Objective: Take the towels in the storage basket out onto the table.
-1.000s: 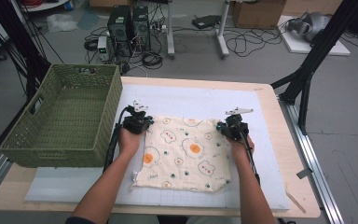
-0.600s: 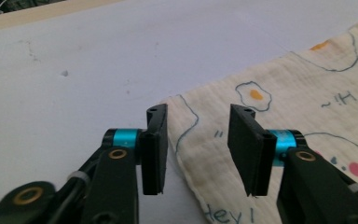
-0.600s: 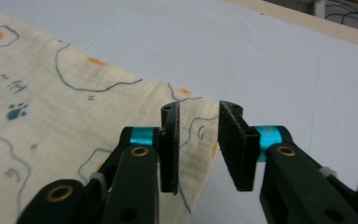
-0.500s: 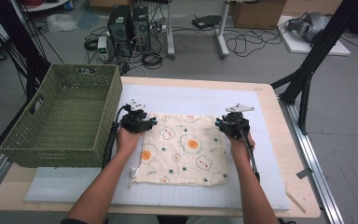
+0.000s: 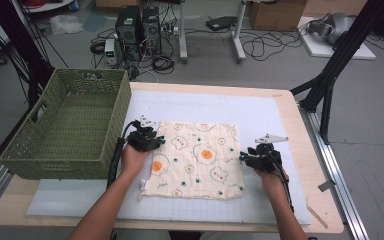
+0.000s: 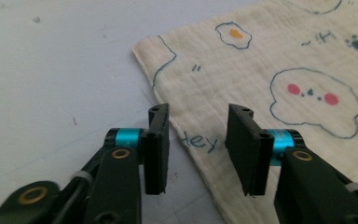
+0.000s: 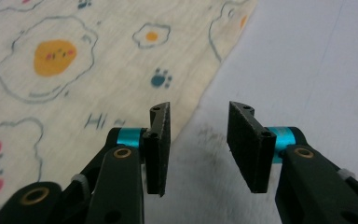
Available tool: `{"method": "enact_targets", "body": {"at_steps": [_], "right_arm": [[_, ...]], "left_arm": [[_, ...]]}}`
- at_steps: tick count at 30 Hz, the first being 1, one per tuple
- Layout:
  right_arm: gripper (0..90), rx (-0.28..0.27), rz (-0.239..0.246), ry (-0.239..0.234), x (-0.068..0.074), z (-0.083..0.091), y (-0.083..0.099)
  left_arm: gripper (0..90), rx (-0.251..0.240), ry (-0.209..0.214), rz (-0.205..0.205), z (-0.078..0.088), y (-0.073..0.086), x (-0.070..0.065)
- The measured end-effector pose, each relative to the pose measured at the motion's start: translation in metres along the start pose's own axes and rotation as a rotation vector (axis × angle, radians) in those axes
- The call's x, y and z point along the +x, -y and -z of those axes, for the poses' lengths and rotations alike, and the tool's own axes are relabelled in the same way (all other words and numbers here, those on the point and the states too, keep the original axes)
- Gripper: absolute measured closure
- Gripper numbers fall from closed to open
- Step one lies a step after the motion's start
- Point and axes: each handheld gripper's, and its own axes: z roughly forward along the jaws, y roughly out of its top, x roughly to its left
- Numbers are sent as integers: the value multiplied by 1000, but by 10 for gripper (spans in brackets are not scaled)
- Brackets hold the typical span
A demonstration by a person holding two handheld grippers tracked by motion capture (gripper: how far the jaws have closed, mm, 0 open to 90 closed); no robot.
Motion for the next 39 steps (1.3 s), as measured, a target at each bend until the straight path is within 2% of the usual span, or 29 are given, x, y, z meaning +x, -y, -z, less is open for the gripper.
{"method": "enact_targets", "body": {"at_steps": [1, 2, 3, 6, 7, 9, 10, 11, 12, 14, 15, 16, 18, 21, 22, 23, 24, 25, 26, 28, 30, 32, 36, 39], "right_arm": [[602, 3, -4, -9, 1, 1, 5], [602, 11, -11, -17, 2, 2, 8], [607, 11, -11, -29, 3, 2, 11], [634, 10, -17, -57, 8, 0, 13], [667, 10, -6, -51, 10, -1, 13], [866, 22, 29, -60, 14, -1, 11], [892, 25, 48, -51, 16, 0, 11], [896, 36, 97, -6, 20, 0, 9], [898, 46, 110, 20, 22, 1, 8], [897, 53, 108, 39, 21, 3, 9], [896, 49, 97, 43, 18, 4, 10], [892, 43, 93, 40, 17, 5, 10], [789, 10, 88, 31, 14, 10, 11], [644, -52, 58, 17, 9, 19, 10], [606, -75, 58, 15, 7, 23, 10], [535, -102, 59, 18, 6, 27, 10], [456, -129, 60, 37, 4, 31, 10], [412, -150, 54, 51, 3, 35, 10], [386, -166, 48, 52, 1, 39, 10], [324, -192, 52, 64, -2, 46, 11], [278, -213, 53, 65, -4, 53, 14], [234, -229, 47, 56, -7, 58, 16], [151, -218, 44, 60, -10, 61, 21], [141, -215, 37, 71, -11, 60, 21]], "left_arm": [[803, -1, 12, -21, 0, 0, -1], [856, 3, -6, -41, -1, -1, -4], [861, 6, -18, -44, -1, -1, -6], [863, 2, -39, -39, -2, -1, -8], [863, 3, -41, -44, -1, -1, -7], [862, -3, -44, -35, -2, -1, -7], [862, 0, -49, -32, -1, -1, -7], [856, -2, -48, -26, -1, -1, -6], [853, -1, -49, -20, -1, -1, -6], [808, -2, -54, -15, 0, -1, -6], [749, -3, -54, -10, 1, 0, -5], [694, -32, -40, 6, 3, 2, -4], [619, -70, -32, 24, 8, 6, -2], [512, -123, 27, 74, 16, 13, 0], [485, -146, 53, 78, 19, 14, -1], [464, -165, 97, 79, 22, 15, -1], [442, -188, 143, 85, 24, 16, -1], [416, -204, 169, 79, 27, 17, -3], [397, -230, 175, 63, 31, 18, -4], [344, -261, 186, 69, 37, 18, -5], [253, -287, 203, 77, 44, 17, -6], [153, -317, 227, 59, 50, 17, -8], [155, -344, 263, 23, 62, 17, -14], [155, -348, 267, 28, 67, 22, -17]]}}
